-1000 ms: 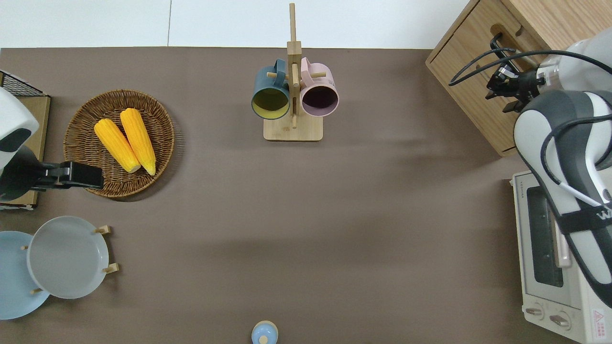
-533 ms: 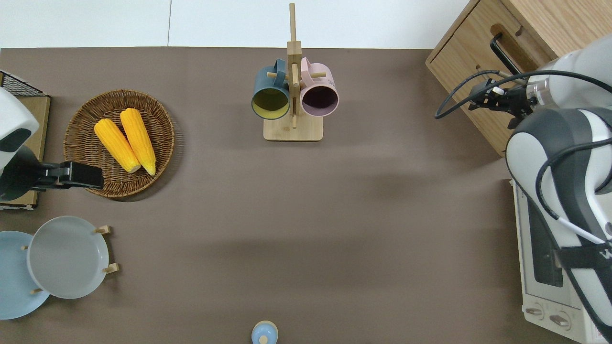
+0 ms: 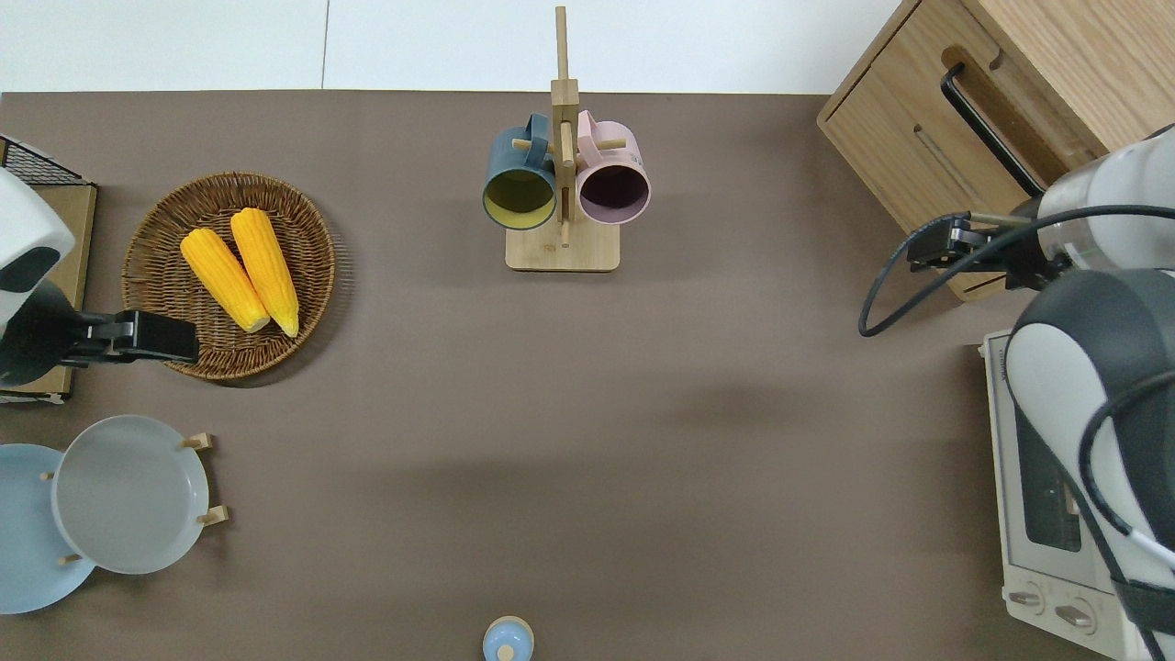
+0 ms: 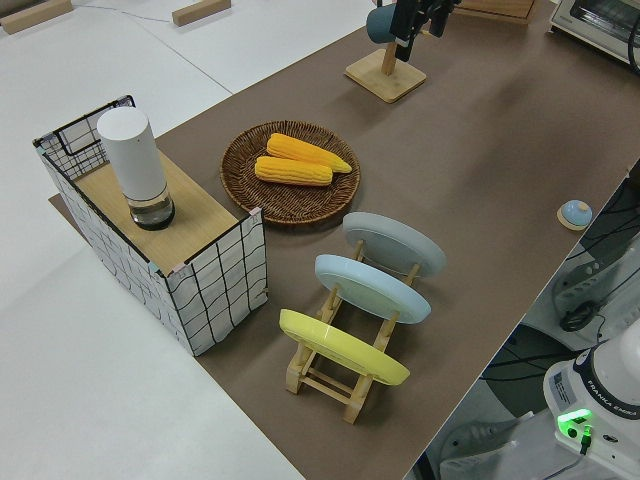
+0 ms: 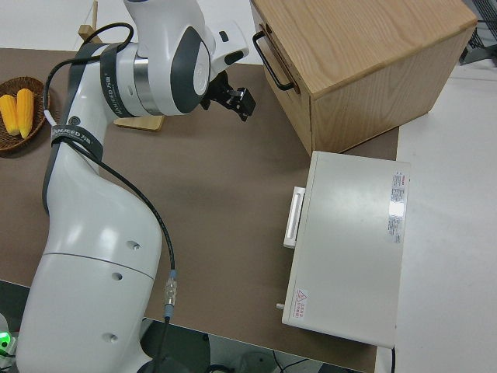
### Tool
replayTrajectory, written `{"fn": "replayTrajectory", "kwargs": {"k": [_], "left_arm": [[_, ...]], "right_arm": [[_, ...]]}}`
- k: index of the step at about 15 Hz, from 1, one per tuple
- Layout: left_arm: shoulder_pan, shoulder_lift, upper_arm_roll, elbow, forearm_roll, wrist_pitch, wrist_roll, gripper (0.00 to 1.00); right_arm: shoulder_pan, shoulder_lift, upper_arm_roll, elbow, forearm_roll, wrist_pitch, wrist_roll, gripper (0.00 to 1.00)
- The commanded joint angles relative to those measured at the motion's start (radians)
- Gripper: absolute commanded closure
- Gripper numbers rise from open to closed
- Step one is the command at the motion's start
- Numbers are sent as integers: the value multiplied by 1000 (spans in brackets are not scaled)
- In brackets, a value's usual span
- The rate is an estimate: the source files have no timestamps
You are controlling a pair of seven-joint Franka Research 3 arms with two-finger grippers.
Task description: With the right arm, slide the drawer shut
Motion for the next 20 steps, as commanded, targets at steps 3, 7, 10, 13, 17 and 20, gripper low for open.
{"fn": "replayTrajectory", "kwargs": {"k": [3,7,10,13,17,20], "left_arm": [[-4,-8,2,2,13,-14,1,2],[-4,-8,4,2,13,-14,1,2],[-4,-8,4,2,13,-14,1,5],[-4,-8,4,2,13,-14,1,5],[-4,-8,4,2,13,-14,1,2],[-4,-8,4,2,13,-14,1,5]], "right_arm": [[-20,-145,2,-65,23,-137,-195,19],[17,-154,-31,-5,26,-253,-225,19],[81,-143,-139,26,58,-300,-237,19],[115,-88,-225,92,121,-301,-239,19],[-27,-82,-55,116,90,-292,-237,19],[-26,-85,-29,116,21,-288,-237,19]]}}
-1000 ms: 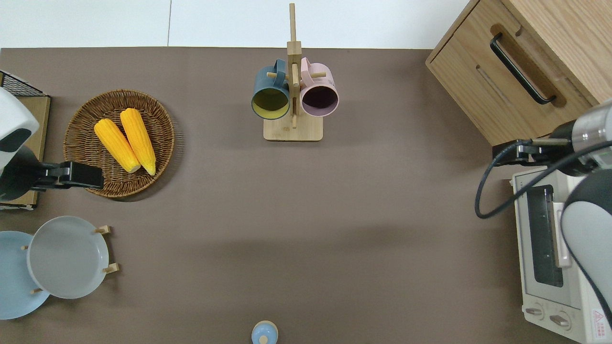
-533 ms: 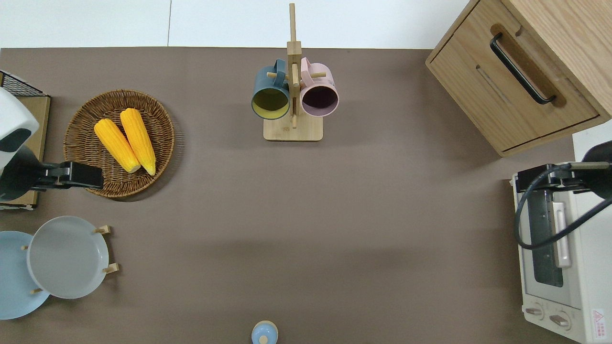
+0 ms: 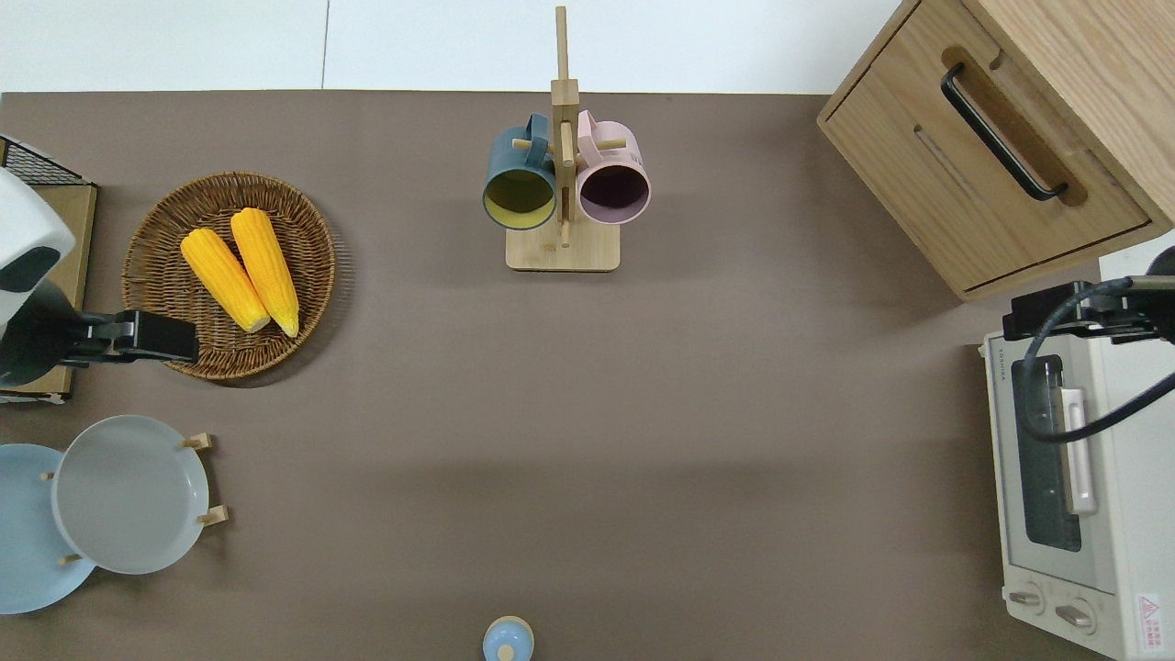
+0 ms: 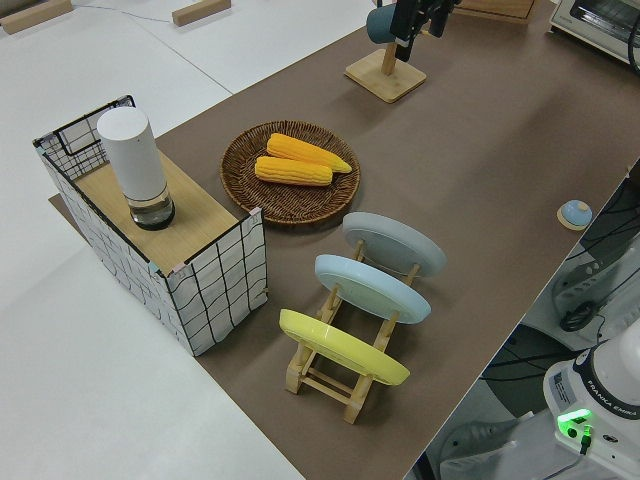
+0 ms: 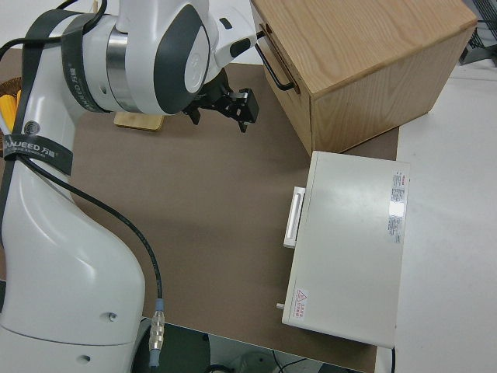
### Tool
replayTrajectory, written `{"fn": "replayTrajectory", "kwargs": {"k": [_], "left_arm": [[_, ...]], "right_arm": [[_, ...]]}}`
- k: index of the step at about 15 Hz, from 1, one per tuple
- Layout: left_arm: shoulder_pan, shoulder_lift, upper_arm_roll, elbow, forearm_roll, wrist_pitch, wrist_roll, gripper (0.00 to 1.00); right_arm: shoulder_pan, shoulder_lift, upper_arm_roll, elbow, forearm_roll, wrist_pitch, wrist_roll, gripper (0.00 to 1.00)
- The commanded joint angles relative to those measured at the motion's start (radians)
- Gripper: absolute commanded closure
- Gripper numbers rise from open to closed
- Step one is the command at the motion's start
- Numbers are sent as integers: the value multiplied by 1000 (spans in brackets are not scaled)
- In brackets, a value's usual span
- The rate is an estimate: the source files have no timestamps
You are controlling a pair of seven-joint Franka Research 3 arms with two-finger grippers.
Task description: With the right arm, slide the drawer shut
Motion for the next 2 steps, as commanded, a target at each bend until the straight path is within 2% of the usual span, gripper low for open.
{"fn": "replayTrajectory", "kwargs": {"k": [1,2], "left_arm": [[-4,-8,4,2,13,-14,1,5],[-4,-8,4,2,13,-14,1,5]], "right_arm": [[-22,14,31,25,-37,-11,-16,19],[-22,14,31,25,-34,-11,-15,19]]}}
